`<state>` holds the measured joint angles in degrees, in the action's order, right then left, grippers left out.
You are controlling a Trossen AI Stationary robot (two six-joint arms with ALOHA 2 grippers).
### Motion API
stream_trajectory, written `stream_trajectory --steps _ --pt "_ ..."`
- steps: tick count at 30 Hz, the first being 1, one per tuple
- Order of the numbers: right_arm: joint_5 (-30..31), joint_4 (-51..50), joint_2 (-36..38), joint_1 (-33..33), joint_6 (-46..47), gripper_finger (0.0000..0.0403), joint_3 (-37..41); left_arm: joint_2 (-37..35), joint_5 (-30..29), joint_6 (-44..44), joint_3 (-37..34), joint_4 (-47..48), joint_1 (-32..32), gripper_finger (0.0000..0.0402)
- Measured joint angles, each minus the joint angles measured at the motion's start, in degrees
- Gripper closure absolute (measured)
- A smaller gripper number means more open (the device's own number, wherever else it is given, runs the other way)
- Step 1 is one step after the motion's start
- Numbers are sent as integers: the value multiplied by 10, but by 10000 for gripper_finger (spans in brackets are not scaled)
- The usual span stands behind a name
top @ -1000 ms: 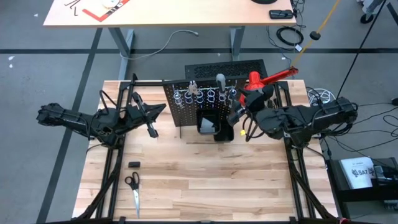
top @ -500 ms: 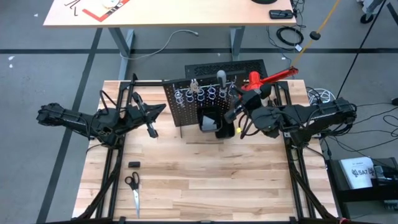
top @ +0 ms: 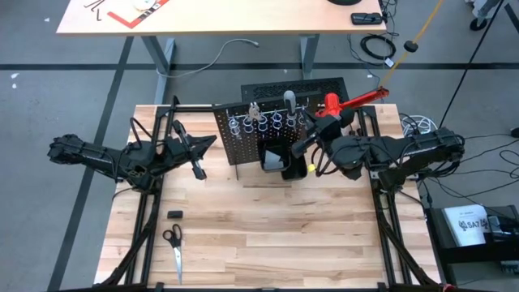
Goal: Hang tools onto peg board
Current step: Unhang the wrench from the pegboard
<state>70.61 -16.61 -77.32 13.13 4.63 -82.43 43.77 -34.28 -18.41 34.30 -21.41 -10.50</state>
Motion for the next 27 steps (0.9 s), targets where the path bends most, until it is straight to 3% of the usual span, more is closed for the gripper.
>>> stream_trajectory --steps 8,27 --pt "11 34 0 1 -13 403 0 0 0 0 0 0 0 384" --pt "28 209 1 1 -181 402 0 0 0 -1 0 0 0 384"
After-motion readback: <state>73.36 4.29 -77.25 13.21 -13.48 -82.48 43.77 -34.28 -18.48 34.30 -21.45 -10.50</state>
